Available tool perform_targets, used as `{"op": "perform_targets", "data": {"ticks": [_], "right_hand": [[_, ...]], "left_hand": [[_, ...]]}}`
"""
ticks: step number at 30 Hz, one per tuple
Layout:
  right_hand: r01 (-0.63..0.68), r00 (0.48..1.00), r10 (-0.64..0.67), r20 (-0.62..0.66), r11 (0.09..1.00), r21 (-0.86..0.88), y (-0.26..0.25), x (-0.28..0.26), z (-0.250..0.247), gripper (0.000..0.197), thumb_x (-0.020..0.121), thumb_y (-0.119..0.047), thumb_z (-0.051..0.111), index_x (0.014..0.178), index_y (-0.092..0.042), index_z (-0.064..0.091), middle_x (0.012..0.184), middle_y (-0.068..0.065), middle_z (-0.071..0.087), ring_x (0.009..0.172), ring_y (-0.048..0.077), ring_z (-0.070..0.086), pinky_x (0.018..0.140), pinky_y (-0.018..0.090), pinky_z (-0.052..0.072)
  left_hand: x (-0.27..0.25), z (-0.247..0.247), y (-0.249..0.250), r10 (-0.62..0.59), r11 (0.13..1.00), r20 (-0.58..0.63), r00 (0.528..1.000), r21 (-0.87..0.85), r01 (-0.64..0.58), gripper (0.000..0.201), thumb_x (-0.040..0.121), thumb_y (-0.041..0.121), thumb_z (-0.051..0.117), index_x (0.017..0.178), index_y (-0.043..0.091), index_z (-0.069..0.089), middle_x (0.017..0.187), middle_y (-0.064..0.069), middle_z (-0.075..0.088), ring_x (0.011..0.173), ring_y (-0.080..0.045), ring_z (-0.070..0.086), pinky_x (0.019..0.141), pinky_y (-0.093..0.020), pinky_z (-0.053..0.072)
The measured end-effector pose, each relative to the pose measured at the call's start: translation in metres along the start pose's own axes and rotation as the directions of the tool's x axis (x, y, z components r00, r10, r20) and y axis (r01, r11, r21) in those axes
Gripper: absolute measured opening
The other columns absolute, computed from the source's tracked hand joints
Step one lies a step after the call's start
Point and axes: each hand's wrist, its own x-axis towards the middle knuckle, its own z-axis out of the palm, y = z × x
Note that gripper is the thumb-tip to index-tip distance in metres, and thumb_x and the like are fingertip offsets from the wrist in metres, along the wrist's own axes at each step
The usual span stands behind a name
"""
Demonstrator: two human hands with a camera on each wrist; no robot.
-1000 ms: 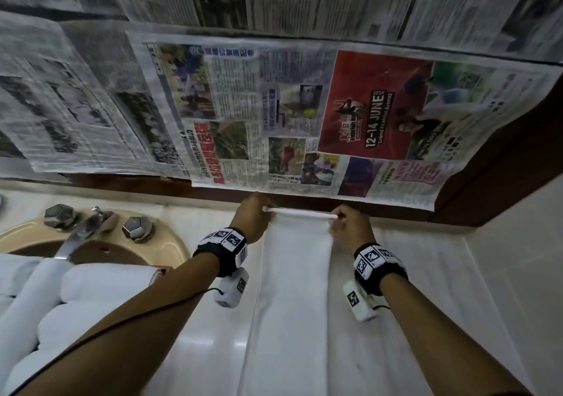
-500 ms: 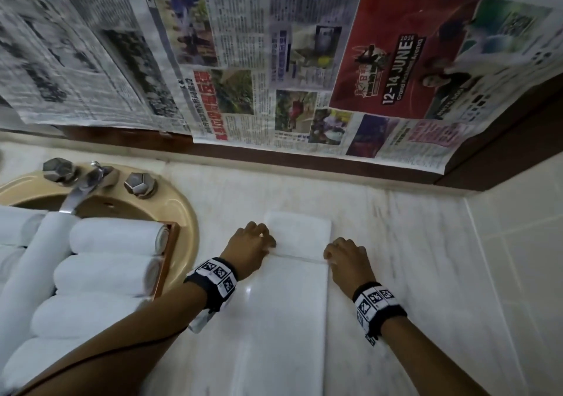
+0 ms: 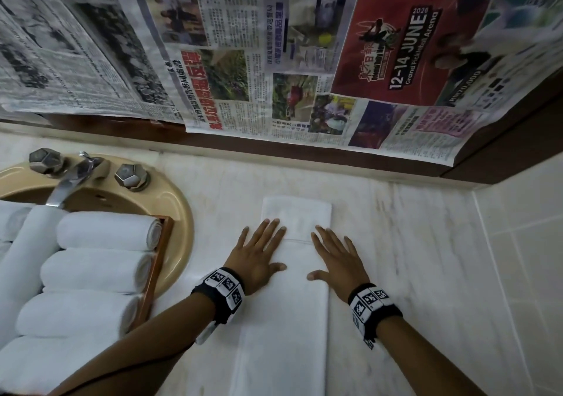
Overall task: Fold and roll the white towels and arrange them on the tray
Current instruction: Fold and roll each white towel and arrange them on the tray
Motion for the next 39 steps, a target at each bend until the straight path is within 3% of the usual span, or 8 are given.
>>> {"op": "perform_targets", "data": {"ticks": [16,19,22,26,29,33,37,39], "right_hand": [[-0.072,0.993,0.077,0.085,0.995,-0.065,0.024,0.105,-0.069,0.087,0.094,-0.049,0.054,0.157,-0.022,0.000,0.163,-0.003,-0.014,0.149,0.017,-0.015,0.121,0.044,-0.005],[-0.047,0.998,0.044,-0.047,0.997,-0.065,0.013,0.094,-0.062,0.080,0.099,-0.041,0.050,0.156,-0.014,0.001,0.163,0.003,-0.014,0.150,0.019,-0.014,0.122,0.043,-0.004],[0.034,0.963,-0.050,-0.265,0.997,-0.065,-0.002,0.075,-0.033,0.064,0.101,-0.028,0.044,0.155,-0.008,0.015,0.164,0.008,0.003,0.151,0.022,0.003,0.122,0.044,0.010],[0.029,0.976,-0.047,-0.213,0.996,-0.087,-0.002,0.066,-0.005,0.060,0.103,-0.039,0.020,0.154,-0.008,0.021,0.162,0.008,0.015,0.150,0.023,0.016,0.118,0.047,0.026],[0.012,0.983,-0.035,-0.182,0.992,-0.126,0.011,0.064,-0.003,0.066,0.101,-0.050,0.017,0.155,-0.013,0.021,0.163,0.003,0.014,0.150,0.022,0.013,0.120,0.047,0.020],[-0.076,0.979,0.054,-0.198,0.992,-0.104,0.000,0.056,-0.007,0.066,0.100,-0.045,0.016,0.153,-0.007,0.025,0.162,0.011,0.016,0.150,0.026,0.015,0.120,0.047,0.020],[0.028,0.985,-0.045,-0.169,0.994,-0.104,-0.020,0.032,0.009,0.062,0.101,-0.039,0.014,0.155,-0.009,0.015,0.163,0.008,0.007,0.151,0.024,0.009,0.121,0.045,0.019],[0.007,0.989,-0.016,-0.148,0.998,-0.065,-0.014,0.021,0.017,0.065,0.101,-0.046,0.008,0.156,-0.012,0.010,0.164,0.004,-0.001,0.151,0.021,0.000,0.122,0.042,0.009]], "left_hand": [[0.107,-0.054,-0.032,-0.089,0.995,0.053,0.995,0.037,0.088,0.076,0.098,0.060,0.024,0.155,0.027,-0.016,0.161,0.004,-0.023,0.149,-0.016,-0.019,0.121,-0.051,-0.004],[0.094,-0.052,-0.021,-0.066,0.998,-0.072,0.995,-0.007,0.066,0.071,0.102,0.047,0.028,0.156,0.020,-0.010,0.162,0.000,-0.018,0.150,-0.019,-0.017,0.121,-0.049,-0.005],[0.071,-0.032,-0.006,-0.053,0.994,-0.216,0.975,-0.102,0.031,0.062,0.105,0.035,0.025,0.157,0.015,-0.002,0.163,0.000,-0.010,0.151,-0.017,-0.011,0.123,-0.044,-0.001],[0.061,-0.007,-0.008,-0.031,0.995,-0.148,0.989,-0.093,0.017,0.061,0.106,0.045,0.015,0.157,0.020,-0.005,0.164,0.003,-0.011,0.150,-0.012,-0.013,0.123,-0.043,0.001],[0.060,-0.005,-0.020,-0.017,0.999,-0.138,0.990,-0.034,0.013,0.062,0.104,0.053,0.011,0.157,0.025,-0.007,0.164,0.006,-0.010,0.150,-0.011,-0.011,0.123,-0.046,0.001],[0.050,-0.010,-0.012,-0.099,0.993,-0.133,0.986,-0.077,0.090,0.062,0.104,0.048,0.010,0.157,0.020,-0.007,0.163,0.002,-0.014,0.150,-0.015,-0.013,0.123,-0.043,0.000],[0.029,0.003,0.005,0.025,0.997,-0.120,0.992,-0.074,-0.034,0.059,0.106,0.043,0.014,0.157,0.019,-0.005,0.164,0.001,-0.011,0.150,-0.013,-0.014,0.124,-0.040,0.003],[0.021,0.006,-0.001,0.010,0.998,-0.116,0.993,-0.053,-0.017,0.060,0.105,0.044,0.015,0.157,0.020,-0.004,0.164,0.002,-0.010,0.150,-0.014,-0.012,0.124,-0.041,0.004]]}}
